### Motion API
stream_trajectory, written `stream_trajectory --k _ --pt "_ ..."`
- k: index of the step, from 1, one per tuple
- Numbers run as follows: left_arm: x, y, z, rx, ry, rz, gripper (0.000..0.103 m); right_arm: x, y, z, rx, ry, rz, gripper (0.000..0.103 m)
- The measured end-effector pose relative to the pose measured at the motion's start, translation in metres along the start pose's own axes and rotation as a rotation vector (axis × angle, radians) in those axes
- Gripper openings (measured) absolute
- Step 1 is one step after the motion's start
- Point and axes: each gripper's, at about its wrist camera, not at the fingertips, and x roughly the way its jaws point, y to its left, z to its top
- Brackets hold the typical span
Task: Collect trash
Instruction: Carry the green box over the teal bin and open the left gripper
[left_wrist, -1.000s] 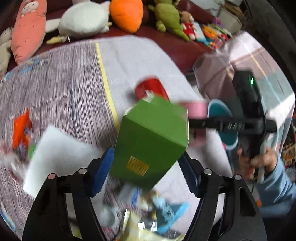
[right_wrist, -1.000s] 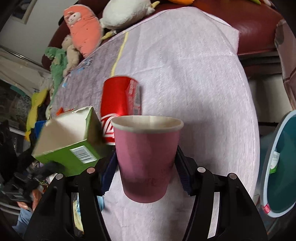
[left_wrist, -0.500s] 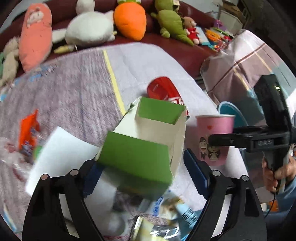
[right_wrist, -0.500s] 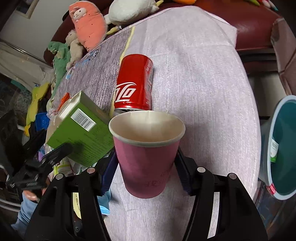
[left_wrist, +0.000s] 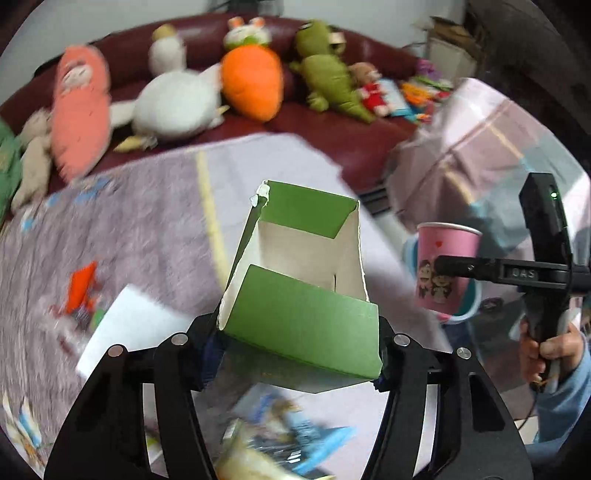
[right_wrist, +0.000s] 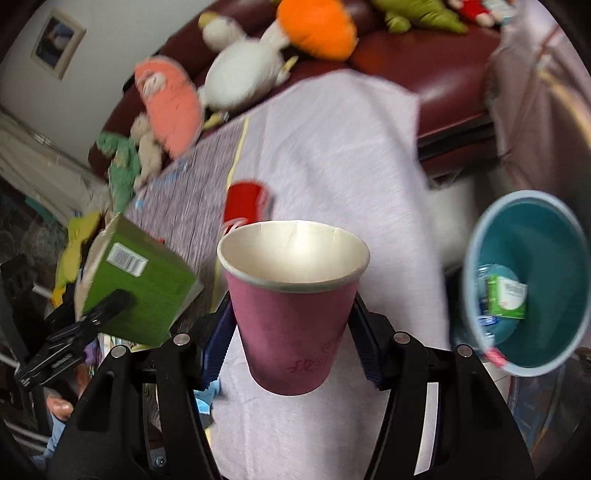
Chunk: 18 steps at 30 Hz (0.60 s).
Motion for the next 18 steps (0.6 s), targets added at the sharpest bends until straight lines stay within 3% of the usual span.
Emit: stream_trajectory --k 4,9,14,18 --pt "0.018 -0.056 0.013 0.076 0.014 -0.077 0.061 -0.054 -0.045 -0.001 0.06 -0.111 -0.061 0.057" --pt "0.059 -0.127 0.022 0.152 0.062 -0.163 0.061 -0.098 -0.099 -0.011 0.143 -0.188 -0.153 0.057" --pt "0.103 -0.184 0.029 0.212 0.119 -0.203 0.061 -0.113 -0.141 -0.018 0.211 -0.218 -0.202 0.057" --pt "0.134 -0.209 0.03 0.223 0.168 -0.235 0.061 -0.115 -0.167 -0.018 0.249 -0.225 -0.219 0.057"
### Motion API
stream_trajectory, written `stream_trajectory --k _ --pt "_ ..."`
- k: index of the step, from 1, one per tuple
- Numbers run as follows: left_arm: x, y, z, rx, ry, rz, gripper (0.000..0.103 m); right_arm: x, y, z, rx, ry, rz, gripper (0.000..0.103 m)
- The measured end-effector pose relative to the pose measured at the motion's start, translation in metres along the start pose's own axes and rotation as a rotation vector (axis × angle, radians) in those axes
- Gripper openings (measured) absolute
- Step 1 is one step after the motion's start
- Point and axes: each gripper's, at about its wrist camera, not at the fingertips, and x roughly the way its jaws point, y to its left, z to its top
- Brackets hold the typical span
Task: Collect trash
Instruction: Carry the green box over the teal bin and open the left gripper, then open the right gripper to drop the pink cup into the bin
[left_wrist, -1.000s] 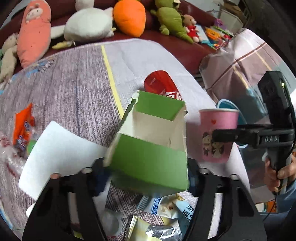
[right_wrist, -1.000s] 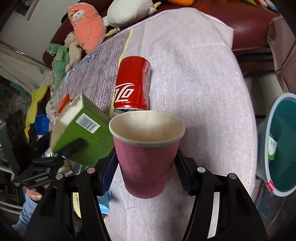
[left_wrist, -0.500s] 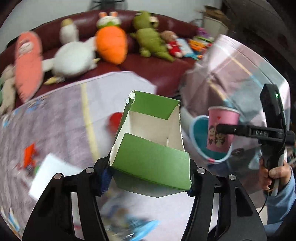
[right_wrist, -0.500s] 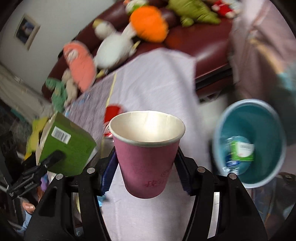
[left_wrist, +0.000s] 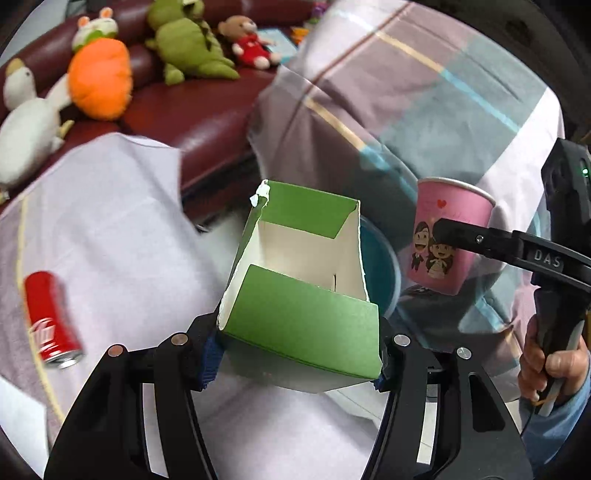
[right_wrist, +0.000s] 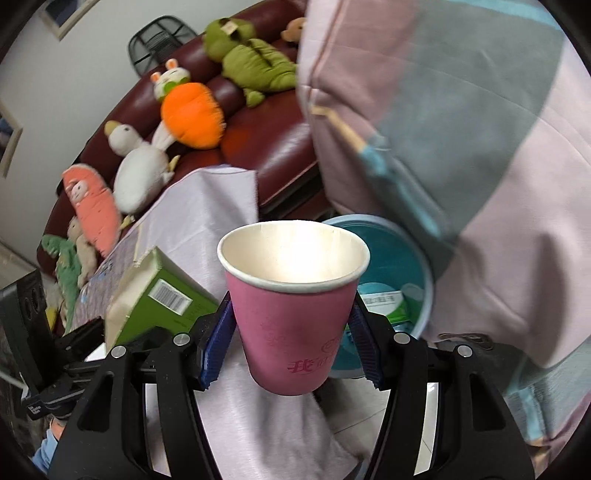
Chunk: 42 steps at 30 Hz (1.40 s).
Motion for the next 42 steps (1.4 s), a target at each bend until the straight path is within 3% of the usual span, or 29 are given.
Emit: stream_trajectory --k 9,11,14,17,33,42 --pt "0.06 -0.022 0.018 -0.031 0.067 -0.108 0.062 0.01 -0.027 0.011 0.032 0.009 -0.05 0.057" --pt "0.069 -0.024 0.021 -0.053 0.067 -0.144 0.07 0.011 -0.031 0.011 0.035 0.015 -0.068 0.057" --pt "0.086 -0.032 0.021 -0.06 0.1 -0.165 0.073 0.013 -0.035 0.012 0.034 0.022 -0.093 0.057" --pt "0.092 -0.03 0.017 -0.065 0.118 -0.142 0.081 0.015 -0.038 0.011 0.033 0.028 -0.098 0.057" --pt "0.069 0.004 -0.003 -0.071 0.122 -0.014 0.091 0.035 -0.026 0.011 0.016 0.073 -0.104 0.058" --pt "0.05 0.022 -0.014 -0.089 0.102 0.008 0.092 0.063 -0.018 0.0 0.022 0.134 -0.118 0.067"
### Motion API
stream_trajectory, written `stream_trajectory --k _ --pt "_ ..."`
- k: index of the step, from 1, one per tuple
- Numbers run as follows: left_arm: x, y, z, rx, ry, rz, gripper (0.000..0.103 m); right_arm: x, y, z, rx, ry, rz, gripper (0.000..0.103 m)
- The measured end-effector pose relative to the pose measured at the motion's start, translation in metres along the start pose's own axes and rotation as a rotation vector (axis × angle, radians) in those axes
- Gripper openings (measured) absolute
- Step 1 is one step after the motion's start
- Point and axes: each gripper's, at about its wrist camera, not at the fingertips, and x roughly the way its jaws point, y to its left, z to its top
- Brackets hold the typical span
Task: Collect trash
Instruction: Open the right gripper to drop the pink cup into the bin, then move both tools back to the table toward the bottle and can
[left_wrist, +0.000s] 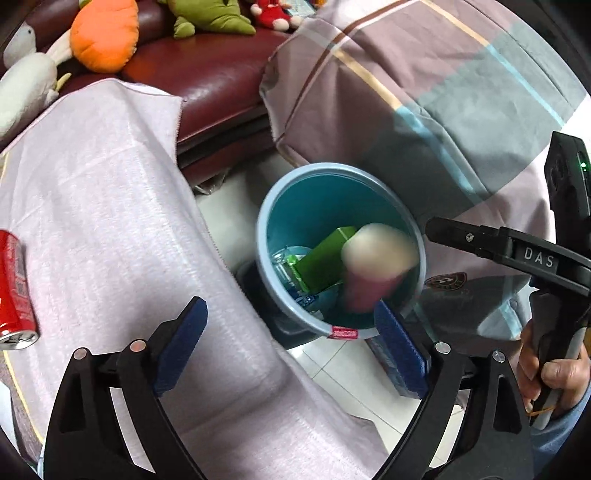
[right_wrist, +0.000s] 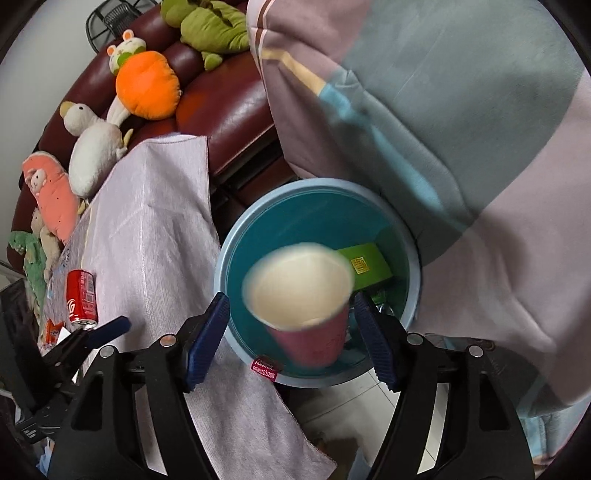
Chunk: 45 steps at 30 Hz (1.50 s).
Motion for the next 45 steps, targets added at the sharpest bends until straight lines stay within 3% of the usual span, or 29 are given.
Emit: stream_trajectory --k 9,20,35,45 --pt "-0.021 0.014 -0.018 -0.024 -0.021 0.006 0.093 -0.013 0.02 -0.008 -0.023 -0.002 -0.03 0.077" --pt "-0.079 0.063 -0.056 -0.111 -0.096 0.043 0.094 -0.03 0.08 -0.031 -0.105 0.006 -0.002 0.078" --pt "-0.184 0.178 -0.155 -0.316 -0.203 0.195 0.094 -0.027 0.233 -0.096 -0.37 0.087 0.04 0.083" --pt "-0.242 0.266 -0.239 -0.537 -0.246 0.335 0.094 -0.019 0.324 -0.138 -0.542 0.136 0.048 0.083"
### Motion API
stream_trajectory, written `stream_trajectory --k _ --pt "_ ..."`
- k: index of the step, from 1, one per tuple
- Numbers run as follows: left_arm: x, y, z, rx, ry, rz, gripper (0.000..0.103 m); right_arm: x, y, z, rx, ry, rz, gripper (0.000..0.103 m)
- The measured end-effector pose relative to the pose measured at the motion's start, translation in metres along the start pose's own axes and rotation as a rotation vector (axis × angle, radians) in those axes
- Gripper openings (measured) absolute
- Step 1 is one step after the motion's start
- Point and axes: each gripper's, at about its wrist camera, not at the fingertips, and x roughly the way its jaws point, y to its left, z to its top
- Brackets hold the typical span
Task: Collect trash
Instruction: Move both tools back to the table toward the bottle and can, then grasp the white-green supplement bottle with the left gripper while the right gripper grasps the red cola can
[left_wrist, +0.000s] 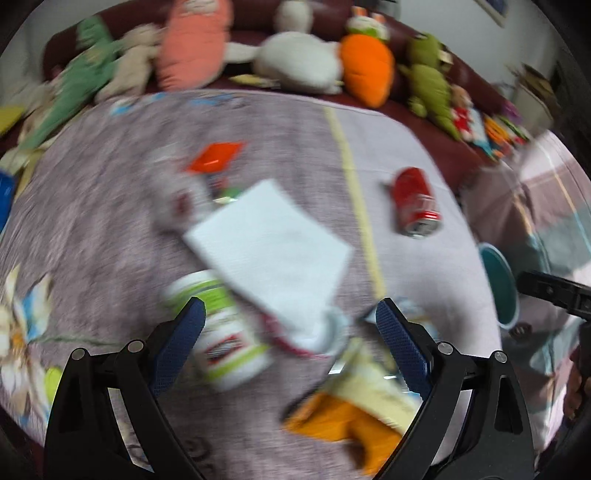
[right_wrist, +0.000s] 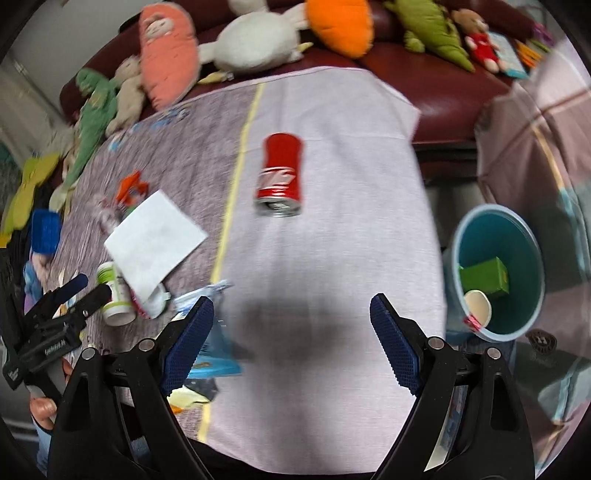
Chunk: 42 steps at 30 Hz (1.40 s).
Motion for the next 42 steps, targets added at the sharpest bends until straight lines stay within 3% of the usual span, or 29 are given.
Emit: stream_trajectory --k 7,21,22,24,26,29,34,42 --pt "0.022 0.052 -0.014 -0.116 0.056 0.075 0.094 0.018 0.034 0.004 -0.046 0.044 0.007 0.083" --pt "0.062 0.064 -0.029 -0.176 0.125 0.052 0.095 0.046 0.033 0.015 -0.023 0.089 -0.007 0.083" --pt "0.062 0.063 -0.029 -0.171 0.118 0.052 0.093 0.048 0.033 0.016 -0.024 0.091 -0.007 0.083" --pt "0.06 0.061 -0.028 -0.147 0.094 0.058 0.079 0.052 0.032 0.019 -0.023 0.095 -0.005 0.083" --pt "0.055 0.059 -0.027 -0.14 0.08 0.042 0.057 0.055 0.03 0.021 -0.018 0.099 0.0 0.083" --pt "0.049 0.059 -0.026 -0.135 0.057 0.078 0.056 0.058 0.03 0.024 -0.016 0.099 0.007 0.083" --pt "0.024 0.066 -0.023 -0.147 0.028 0.068 0.056 0.063 0.023 0.033 -0.017 0.095 0.018 0.083" --pt "0.009 0.029 0.021 -0.062 -0.043 -0.026 0.056 0.075 -0.004 0.072 0.028 0.078 0.015 0.083"
